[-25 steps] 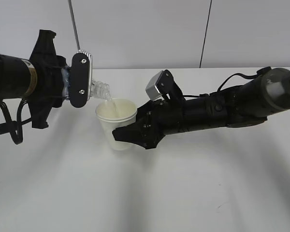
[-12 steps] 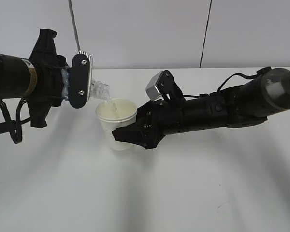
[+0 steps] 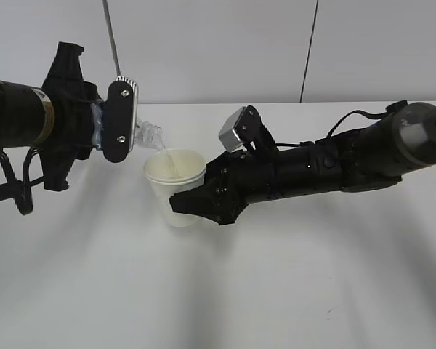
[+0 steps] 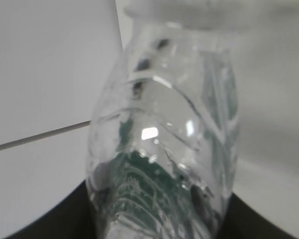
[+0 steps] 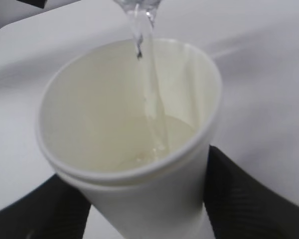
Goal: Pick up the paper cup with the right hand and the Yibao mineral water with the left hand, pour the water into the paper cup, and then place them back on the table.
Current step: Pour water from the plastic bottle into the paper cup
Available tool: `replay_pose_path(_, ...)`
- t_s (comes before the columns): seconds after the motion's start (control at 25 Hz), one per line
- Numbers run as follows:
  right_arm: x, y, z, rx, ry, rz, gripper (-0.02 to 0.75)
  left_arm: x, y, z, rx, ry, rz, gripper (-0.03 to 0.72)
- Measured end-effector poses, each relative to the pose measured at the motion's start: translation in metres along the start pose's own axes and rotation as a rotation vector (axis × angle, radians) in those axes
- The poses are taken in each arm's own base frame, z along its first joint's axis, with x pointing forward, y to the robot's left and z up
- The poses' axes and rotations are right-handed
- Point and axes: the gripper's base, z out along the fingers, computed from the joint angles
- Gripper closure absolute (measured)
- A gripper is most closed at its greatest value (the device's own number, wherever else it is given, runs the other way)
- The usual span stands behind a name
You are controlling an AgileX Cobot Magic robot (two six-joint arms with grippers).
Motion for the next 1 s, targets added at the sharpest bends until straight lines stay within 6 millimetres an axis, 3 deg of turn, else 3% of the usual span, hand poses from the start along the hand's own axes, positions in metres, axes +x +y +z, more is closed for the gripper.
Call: replay_pose_path(1.0,0.0001,0.0001,0.0000,-0.001,0.001,-0.001,0.231,0.0000,0.0004,0.0000,-0.004,0.000,0.011,0.365)
